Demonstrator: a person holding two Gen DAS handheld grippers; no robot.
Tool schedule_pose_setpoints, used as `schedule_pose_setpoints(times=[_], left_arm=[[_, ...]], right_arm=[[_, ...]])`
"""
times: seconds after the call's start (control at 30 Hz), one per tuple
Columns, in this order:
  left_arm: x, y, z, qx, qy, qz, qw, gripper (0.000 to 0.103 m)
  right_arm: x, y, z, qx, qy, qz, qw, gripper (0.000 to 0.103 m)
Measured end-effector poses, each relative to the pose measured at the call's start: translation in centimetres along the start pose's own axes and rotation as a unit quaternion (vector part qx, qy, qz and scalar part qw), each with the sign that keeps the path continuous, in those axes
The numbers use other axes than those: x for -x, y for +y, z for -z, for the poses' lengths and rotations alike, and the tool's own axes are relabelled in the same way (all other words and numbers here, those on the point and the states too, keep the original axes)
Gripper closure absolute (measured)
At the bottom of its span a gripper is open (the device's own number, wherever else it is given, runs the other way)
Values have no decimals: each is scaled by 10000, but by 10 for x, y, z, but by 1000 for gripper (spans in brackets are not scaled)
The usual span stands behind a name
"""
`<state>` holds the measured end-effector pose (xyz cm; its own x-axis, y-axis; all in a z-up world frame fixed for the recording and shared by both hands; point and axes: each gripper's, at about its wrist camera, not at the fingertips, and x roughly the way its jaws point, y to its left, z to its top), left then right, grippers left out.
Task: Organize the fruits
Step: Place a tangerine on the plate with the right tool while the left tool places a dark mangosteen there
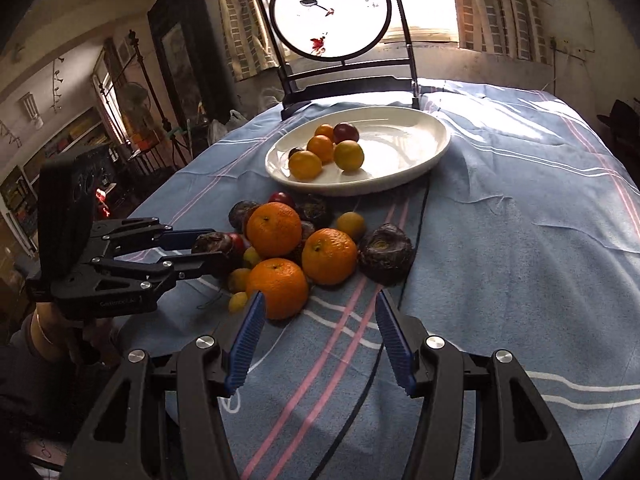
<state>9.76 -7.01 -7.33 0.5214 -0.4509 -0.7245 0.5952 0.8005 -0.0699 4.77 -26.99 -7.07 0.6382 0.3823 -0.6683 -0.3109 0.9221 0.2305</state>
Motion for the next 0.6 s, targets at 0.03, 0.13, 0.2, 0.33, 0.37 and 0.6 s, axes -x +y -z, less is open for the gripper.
schedule_pose_setpoints(times=[0.03, 0.13, 0.2, 0.33, 0.37, 0.6], left_arm=[[5, 1, 1, 24, -42, -16, 10000, 67], [22, 2, 4, 41, -179, -20, 9998, 67], [31, 3, 6, 37, -241, -20, 9997, 67], [43, 5, 10, 75, -303, -28, 9995, 67], [44, 6, 11, 84, -310, -45, 9995, 67], [42, 10, 17, 201, -288, -35, 9994, 67]], right_arm=[[-3, 7, 0, 122, 26, -36, 9999, 46], [-15, 23, -2, 320, 117, -102, 9994, 46], [-23, 29, -6, 328, 174, -140, 9992, 46], [-40, 32, -13, 291, 297, 29, 9991, 46], [-45, 32, -13, 251, 359, 75, 9990, 46], [-49, 29, -11, 76, 502, 51, 9987, 59]])
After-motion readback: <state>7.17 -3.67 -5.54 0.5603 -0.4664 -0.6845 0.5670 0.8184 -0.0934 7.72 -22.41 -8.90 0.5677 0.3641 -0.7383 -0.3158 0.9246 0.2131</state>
